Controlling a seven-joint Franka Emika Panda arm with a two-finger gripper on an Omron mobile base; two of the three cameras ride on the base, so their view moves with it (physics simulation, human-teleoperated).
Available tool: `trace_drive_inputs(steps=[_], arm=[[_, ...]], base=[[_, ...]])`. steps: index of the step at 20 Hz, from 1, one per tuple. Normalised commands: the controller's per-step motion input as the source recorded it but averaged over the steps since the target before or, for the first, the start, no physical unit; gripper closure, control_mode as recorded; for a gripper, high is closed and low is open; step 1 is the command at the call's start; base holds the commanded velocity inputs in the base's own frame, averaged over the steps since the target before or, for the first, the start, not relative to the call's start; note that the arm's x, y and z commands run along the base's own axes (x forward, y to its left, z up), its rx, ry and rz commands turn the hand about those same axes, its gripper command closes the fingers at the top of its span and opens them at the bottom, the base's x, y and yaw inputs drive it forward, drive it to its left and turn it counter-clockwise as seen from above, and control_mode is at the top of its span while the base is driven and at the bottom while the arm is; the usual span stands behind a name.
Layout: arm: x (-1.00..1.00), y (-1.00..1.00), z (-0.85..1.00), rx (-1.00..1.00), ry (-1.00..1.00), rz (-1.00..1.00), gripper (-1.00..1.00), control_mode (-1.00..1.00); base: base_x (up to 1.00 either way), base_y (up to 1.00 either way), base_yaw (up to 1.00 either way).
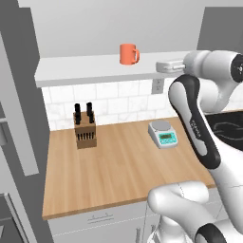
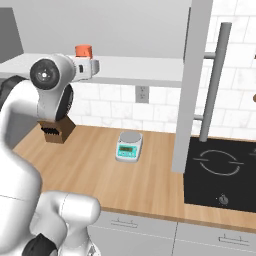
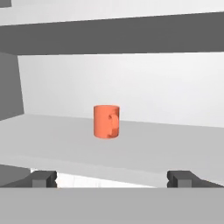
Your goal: Gather all objects into one cabinet and sort the glasses and bowls to opposite sides.
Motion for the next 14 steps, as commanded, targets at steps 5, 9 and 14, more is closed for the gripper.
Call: trace_drive_inputs(steps=[5,9,14], arm=[[0.49,0.00,0.00,0.00,0.00,0.00,-1.00,-1.00],[0.49,0.05,0.00,0.00,0.00,0.00,-1.00,-1.00],[0.43,0.09,0.00,0.00,0.01,0.00,-1.00,-1.00]], base=[[0.00,0.00,0.00],[0.00,0.00,0.00],[0.00,0.00,0.00]])
